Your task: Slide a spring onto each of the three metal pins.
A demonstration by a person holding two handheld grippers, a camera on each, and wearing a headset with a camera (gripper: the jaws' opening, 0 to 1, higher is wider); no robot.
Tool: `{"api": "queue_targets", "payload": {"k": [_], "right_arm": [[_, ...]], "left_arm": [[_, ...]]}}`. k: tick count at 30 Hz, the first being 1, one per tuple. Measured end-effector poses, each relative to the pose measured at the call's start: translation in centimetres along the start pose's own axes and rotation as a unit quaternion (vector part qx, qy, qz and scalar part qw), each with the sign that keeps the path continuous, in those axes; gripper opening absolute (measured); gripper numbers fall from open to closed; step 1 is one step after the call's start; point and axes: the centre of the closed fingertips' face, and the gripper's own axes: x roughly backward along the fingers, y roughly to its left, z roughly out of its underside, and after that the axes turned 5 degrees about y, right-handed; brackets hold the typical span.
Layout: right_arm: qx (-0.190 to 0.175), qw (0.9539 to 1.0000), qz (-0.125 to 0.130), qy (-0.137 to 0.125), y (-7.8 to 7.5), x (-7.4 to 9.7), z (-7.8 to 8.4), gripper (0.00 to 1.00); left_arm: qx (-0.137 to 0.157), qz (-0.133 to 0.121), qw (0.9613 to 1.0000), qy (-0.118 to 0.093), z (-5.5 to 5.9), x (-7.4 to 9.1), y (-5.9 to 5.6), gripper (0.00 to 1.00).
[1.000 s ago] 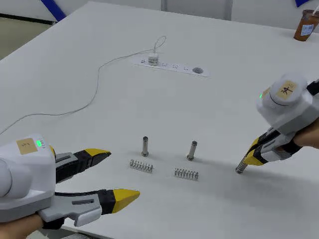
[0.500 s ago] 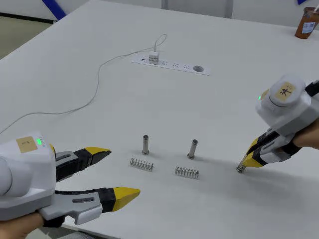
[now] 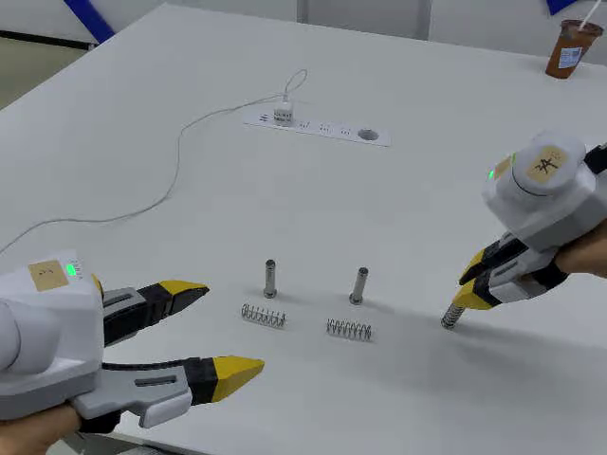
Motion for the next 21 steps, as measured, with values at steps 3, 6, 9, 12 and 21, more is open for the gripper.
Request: {"api": "queue_targets", "payload": {"k": [3,6,9,12,21], "right_arm": [[0.008,1.0000,0.004,-0.004,0.2,0.3,-0.7,0.17],[0.013,0.9999,0.000,-0.010,0.7,0.3,-1.3,0.17],[0.020,0.9997,-0.003,-0.011,1.3,0.0,-1.8,0.17],[0.029,0.9994,-0.011,-0.013,2.2,-0.4,-2.4,0.17],[0.058,0.9976,-0.035,-0.018,4.1,-2.5,-3.8,0.17]], "left_arm": [[-0.002,0.002,1.0000,-0.002,-0.1,0.0,0.0,0.63],[-0.004,0.003,1.0000,-0.003,-0.3,0.0,-0.1,0.63],[-0.004,0.002,1.0000,-0.004,-0.3,0.1,-0.1,0.63],[-0.005,0.002,1.0000,-0.005,-0.3,0.2,-0.1,0.63],[-0.006,0.001,1.0000,-0.003,-0.3,0.3,-0.2,0.63]]}}
